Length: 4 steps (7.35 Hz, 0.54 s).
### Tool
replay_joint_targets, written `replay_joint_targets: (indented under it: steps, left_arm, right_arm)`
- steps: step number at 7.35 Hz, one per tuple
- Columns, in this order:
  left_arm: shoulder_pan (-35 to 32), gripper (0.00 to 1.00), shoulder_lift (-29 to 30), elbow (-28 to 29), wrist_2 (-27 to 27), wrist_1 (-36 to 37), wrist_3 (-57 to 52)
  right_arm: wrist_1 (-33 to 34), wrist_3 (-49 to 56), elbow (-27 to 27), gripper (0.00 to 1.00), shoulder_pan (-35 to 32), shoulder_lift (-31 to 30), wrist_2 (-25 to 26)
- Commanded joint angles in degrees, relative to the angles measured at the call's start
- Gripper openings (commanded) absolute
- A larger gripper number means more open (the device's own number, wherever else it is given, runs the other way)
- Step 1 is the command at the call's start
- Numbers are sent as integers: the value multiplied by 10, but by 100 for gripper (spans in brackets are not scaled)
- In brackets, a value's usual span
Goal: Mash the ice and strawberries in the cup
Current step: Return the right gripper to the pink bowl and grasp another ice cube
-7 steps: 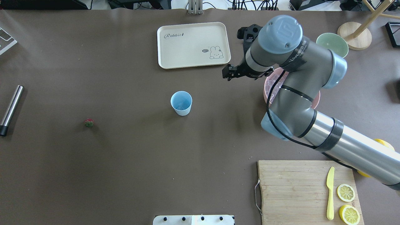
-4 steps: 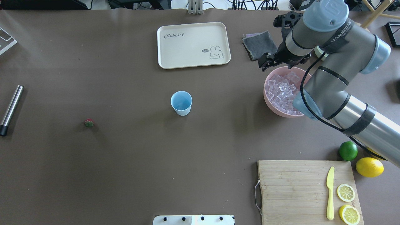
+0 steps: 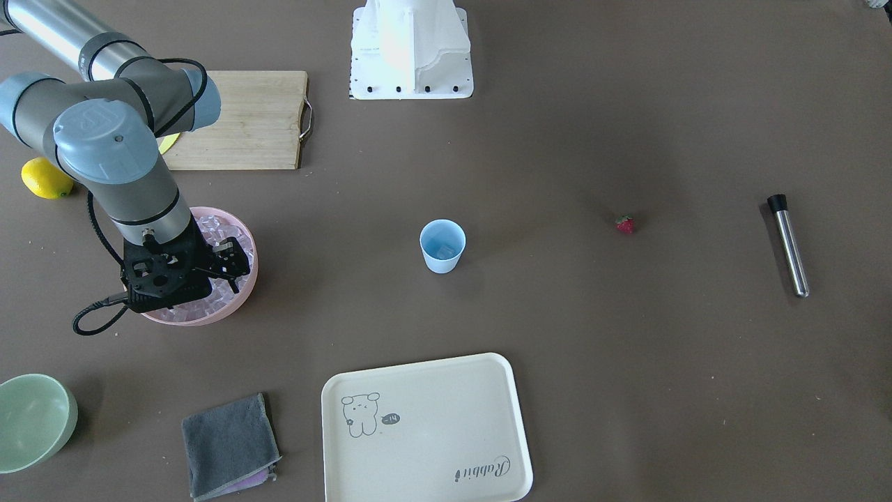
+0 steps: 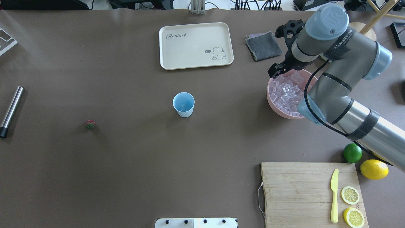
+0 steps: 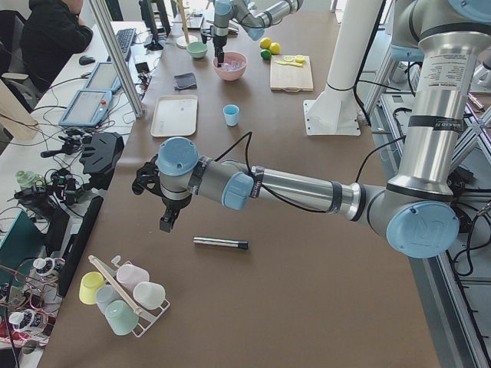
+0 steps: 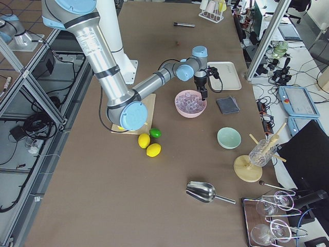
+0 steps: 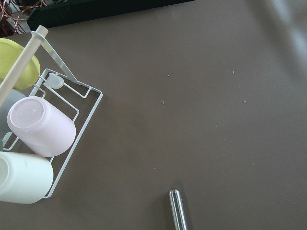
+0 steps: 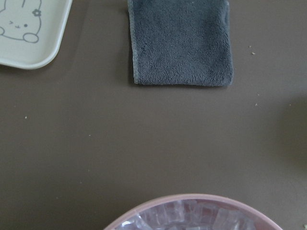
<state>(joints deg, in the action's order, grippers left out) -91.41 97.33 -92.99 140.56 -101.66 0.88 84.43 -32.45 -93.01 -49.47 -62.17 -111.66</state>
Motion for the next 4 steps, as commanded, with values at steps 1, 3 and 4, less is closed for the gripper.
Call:
replay_joint_targets:
  steps: [1, 3, 4]
  left_arm:
    - [0, 98, 0, -1, 1, 0, 3]
    - [0, 98, 1, -1, 0, 0, 3]
    - [0, 98, 1, -1, 0, 0, 3]
  right_arm:
    - [-6, 40, 0, 91, -4, -23, -4]
    - [-3, 34, 2, 86, 10, -20, -2]
    - [-3, 40, 1, 83, 14, -20, -4]
